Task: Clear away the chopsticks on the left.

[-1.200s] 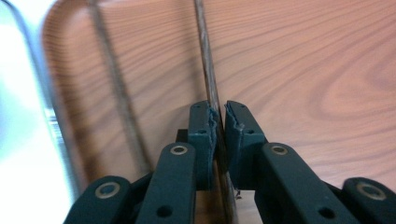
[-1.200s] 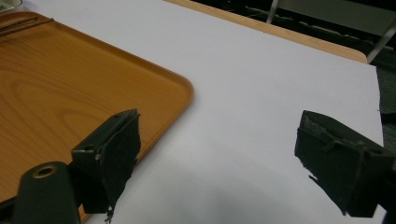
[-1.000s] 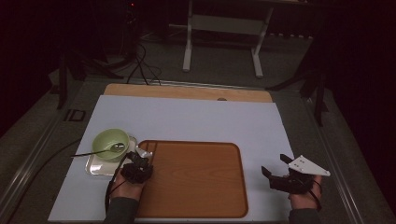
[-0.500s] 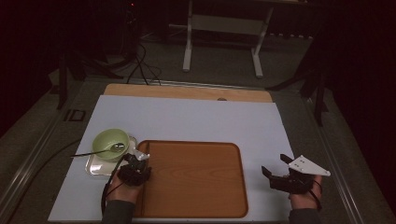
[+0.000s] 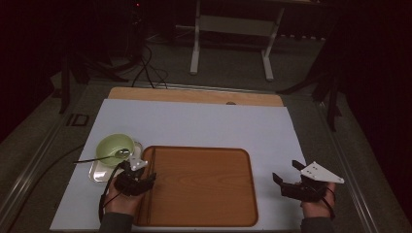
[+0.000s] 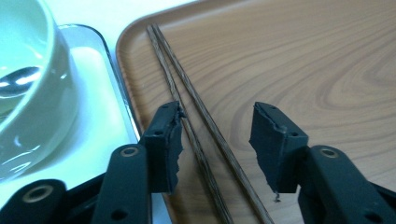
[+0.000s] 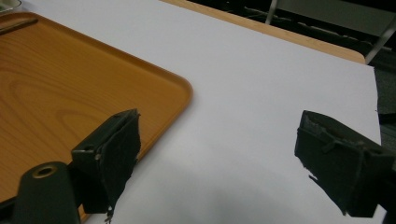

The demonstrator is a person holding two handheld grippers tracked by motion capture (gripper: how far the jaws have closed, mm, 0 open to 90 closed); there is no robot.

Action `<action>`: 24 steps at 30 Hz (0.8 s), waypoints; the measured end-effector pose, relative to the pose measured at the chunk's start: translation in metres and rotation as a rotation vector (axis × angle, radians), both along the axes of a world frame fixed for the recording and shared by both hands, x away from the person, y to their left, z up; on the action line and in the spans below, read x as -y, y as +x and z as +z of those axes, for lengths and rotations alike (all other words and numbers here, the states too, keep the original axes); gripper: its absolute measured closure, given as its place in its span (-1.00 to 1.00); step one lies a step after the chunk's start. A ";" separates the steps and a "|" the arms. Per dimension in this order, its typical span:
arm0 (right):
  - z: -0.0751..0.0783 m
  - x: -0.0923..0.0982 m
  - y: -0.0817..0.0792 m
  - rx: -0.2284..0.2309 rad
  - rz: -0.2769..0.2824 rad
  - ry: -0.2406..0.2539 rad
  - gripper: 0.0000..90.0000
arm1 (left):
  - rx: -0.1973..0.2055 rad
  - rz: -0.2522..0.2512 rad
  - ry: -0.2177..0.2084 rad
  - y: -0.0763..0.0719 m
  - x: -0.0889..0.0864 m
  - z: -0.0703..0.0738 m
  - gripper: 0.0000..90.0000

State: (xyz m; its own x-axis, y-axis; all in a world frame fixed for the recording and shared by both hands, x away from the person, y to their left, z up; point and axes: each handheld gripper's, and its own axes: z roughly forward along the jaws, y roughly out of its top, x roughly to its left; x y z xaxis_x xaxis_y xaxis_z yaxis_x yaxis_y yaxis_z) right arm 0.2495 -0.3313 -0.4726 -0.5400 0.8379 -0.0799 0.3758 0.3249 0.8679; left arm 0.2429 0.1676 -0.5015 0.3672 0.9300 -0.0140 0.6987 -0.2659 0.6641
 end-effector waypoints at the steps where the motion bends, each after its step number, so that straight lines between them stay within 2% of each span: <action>1: 0.000 0.000 0.000 0.000 0.000 -0.001 -0.69 | 0.009 0.004 -0.005 -0.001 -0.002 0.001 0.14; 4: 0.000 0.000 -0.001 0.001 0.000 -0.001 -0.69 | 0.024 0.018 -0.030 -0.004 -0.007 0.002 0.13; 6: 0.000 -0.001 -0.001 0.001 -0.001 -0.003 -0.69 | 0.036 0.030 -0.064 -0.005 -0.011 0.006 0.13; 9: 0.000 -0.001 -0.001 0.001 0.003 -0.007 -0.69 | 0.059 0.032 -0.075 -0.006 -0.015 0.011 0.12; 16: 0.000 0.000 0.000 0.005 0.006 -0.004 -0.69 | 0.076 0.088 -0.106 -0.010 -0.031 0.018 0.13; 24: 0.000 0.000 0.000 0.003 0.006 -0.006 -0.69 | 0.111 0.124 -0.136 -0.016 -0.045 0.028 0.12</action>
